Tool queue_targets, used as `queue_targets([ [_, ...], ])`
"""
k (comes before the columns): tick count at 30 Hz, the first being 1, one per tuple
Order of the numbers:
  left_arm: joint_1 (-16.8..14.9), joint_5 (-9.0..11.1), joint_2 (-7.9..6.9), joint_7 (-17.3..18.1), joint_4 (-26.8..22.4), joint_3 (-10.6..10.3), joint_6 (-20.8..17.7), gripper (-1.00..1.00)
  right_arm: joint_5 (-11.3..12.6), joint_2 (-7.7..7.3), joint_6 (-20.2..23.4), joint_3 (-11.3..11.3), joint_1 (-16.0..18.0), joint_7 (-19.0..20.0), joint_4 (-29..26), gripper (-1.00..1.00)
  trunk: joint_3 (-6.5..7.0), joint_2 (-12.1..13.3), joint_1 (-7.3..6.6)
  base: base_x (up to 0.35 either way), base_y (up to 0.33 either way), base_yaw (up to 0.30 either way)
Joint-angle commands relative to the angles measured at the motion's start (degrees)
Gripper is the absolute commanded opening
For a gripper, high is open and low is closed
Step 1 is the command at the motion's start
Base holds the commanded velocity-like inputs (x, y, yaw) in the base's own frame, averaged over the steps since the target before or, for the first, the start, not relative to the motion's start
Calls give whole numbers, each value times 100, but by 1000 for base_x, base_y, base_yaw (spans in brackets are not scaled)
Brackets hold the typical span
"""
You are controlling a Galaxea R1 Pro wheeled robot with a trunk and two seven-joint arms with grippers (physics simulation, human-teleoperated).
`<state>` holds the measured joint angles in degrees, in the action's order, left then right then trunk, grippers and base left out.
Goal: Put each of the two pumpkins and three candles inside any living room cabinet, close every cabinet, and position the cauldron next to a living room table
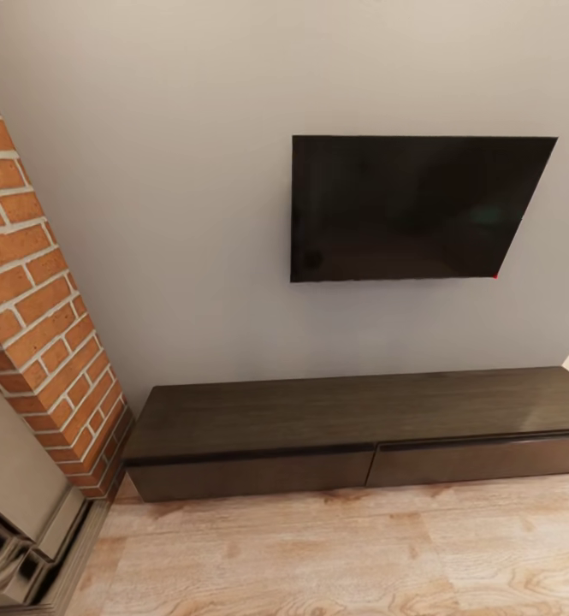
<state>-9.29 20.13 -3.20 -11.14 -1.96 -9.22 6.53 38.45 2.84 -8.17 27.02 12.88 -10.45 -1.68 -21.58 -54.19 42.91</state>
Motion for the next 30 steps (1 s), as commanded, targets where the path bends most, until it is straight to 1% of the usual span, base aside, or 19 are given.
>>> queue_targets([
  [1,5,0,-31,78,1,-1,-1,100,-2,2,14,1,-2,11,13,100,19,42,-23,0,0,0],
  [3,12,0,-67,166,2,-1,-2,100,-11,12,38,3,-4,27,23,100,55,122,-67,0,0,0],
  [6,14,0,-78,201,-2,2,-6,100,-19,29,88,5,-3,30,15,100,108,242,-132,0,0,0],
  [9,14,-2,-83,242,-8,21,-82,100,-1,49,415,-17,2,27,-33,100,162,362,-198,0,0,0],
  [11,5,-6,-89,300,-41,41,-270,100,7,55,844,-29,5,26,-106,100,198,443,-242,0,0,0],
  [12,-12,-5,-92,362,-62,52,-470,100,10,57,1176,-33,24,22,-247,100,216,483,-264,0,0,0],
  [13,-15,-4,-94,386,-69,55,-540,100,11,57,1280,-36,29,20,-320,100,234,523,-286,0,0,0],
  [16,-26,4,-117,475,-194,71,-880,100,12,58,1873,-46,43,-7,-966,100,288,643,-352,0,0,0],
  [18,-52,1,-137,482,-501,80,-1099,100,10,54,2257,-87,51,-24,-1427,100,324,723,-396,0,0,0],
  [20,-67,1,-152,471,-823,82,-1368,100,7,52,2469,-159,74,-36,-1684,100,360,804,-440,0,0,0],
  [23,-78,0,-261,453,-1608,91,-2128,100,7,52,2714,-346,251,-188,-1935,100,414,924,-506,0,0,0],
  [25,-82,2,-322,449,-1995,93,-2457,100,9,54,2774,-418,362,-400,-1988,100,450,1004,-550,0,0,0],
  [27,-82,1,-362,447,-2165,95,-2567,100,6,52,2789,-445,410,-575,-2012,100,485,1084,-594,0,0,0],
  [30,-82,0,-378,447,-2239,95,-2487,100,5,49,2761,-460,433,-661,-2024,100,539,1205,-660,0,0,0],
])
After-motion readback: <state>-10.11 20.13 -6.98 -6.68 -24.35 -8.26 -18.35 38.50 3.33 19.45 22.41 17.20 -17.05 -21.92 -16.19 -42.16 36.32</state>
